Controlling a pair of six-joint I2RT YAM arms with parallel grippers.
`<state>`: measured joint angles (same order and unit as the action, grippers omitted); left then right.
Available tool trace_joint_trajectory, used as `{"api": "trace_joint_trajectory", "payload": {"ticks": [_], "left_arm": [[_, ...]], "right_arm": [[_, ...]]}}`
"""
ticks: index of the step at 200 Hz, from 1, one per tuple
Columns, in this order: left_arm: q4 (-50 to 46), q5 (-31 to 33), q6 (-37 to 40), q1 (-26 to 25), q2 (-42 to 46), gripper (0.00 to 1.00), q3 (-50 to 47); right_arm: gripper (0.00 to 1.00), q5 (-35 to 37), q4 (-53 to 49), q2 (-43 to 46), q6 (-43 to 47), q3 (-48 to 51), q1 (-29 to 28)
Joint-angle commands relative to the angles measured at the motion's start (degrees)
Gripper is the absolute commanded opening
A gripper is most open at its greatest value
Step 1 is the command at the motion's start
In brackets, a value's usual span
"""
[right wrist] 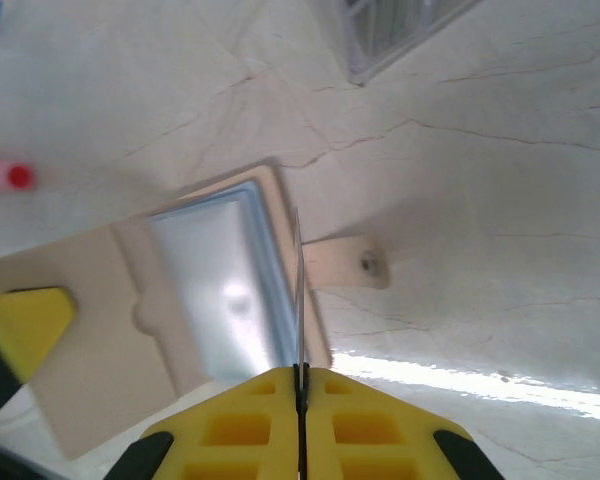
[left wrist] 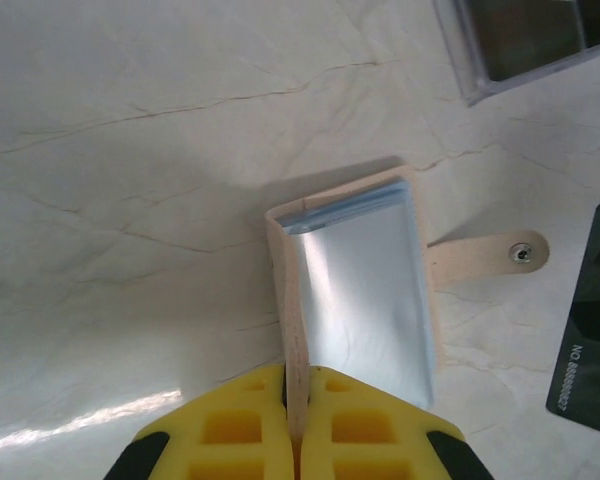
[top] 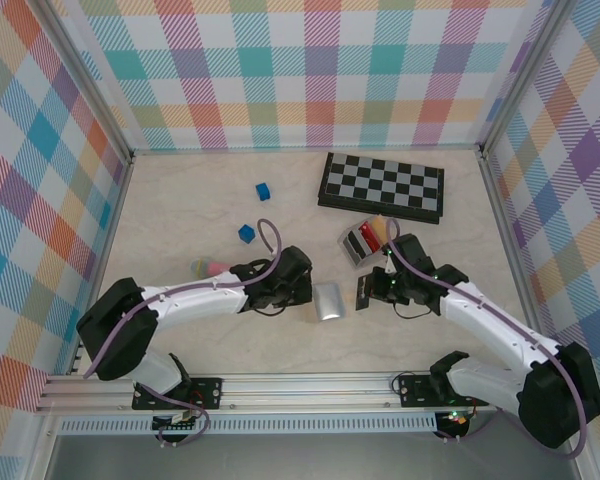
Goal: Put the credit cards into the card holder
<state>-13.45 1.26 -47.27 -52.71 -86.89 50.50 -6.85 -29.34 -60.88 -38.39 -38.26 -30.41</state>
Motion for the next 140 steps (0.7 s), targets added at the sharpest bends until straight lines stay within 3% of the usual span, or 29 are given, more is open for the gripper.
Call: {"api": "trace_joint_trajectory", "payload": {"ticks": [1, 140], "left_arm": [[3.81, -2.37, 0.44, 0.50, -1.85, 0.00, 1.26], [2.62, -4.50, 2.09, 1.20, -5.56, 0.00, 3.13]], "right_arm": [[0.08, -4.32, 1.43, 0.31, 1.74, -0.86, 0.10], [0.06, 2.36, 3.17, -7.56, 9.95, 0.60, 0.00]]}}
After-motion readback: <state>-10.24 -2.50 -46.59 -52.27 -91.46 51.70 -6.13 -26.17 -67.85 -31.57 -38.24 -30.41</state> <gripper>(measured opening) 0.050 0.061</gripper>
